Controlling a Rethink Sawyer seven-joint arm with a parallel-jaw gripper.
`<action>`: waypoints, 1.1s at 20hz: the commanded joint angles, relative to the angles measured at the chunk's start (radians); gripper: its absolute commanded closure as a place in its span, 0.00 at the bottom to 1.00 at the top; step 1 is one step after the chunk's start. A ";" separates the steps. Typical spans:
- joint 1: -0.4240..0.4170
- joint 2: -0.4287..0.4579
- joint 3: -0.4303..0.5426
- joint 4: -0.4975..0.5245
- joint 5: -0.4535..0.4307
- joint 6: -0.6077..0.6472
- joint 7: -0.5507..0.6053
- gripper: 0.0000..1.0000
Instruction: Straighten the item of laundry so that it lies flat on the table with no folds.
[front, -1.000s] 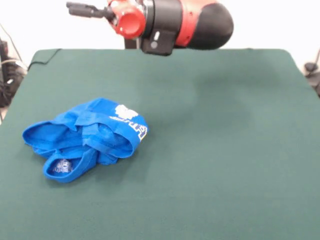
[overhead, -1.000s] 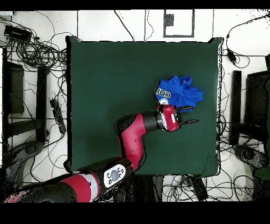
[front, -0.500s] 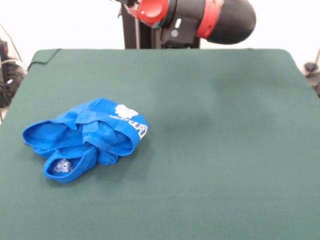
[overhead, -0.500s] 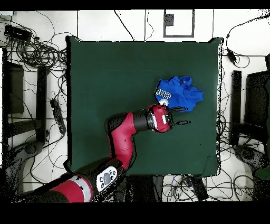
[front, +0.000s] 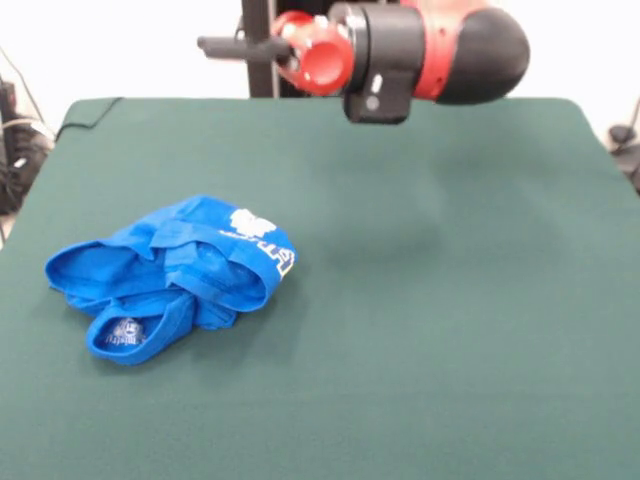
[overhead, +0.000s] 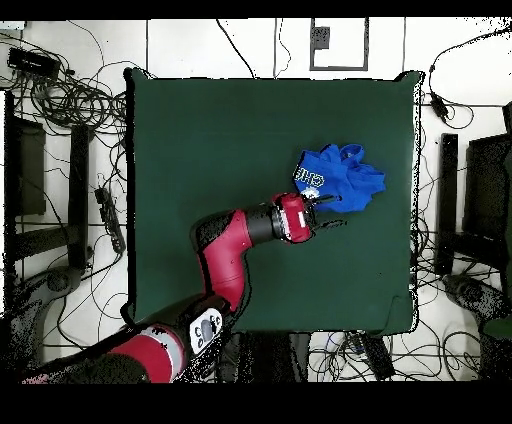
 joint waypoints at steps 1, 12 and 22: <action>-0.080 -0.096 0.259 0.051 -0.172 0.408 -0.232 0.00; -0.177 -0.274 0.141 0.130 -0.239 0.948 -0.551 0.00; -0.379 -0.248 -0.225 -0.104 -0.765 1.444 -0.420 0.00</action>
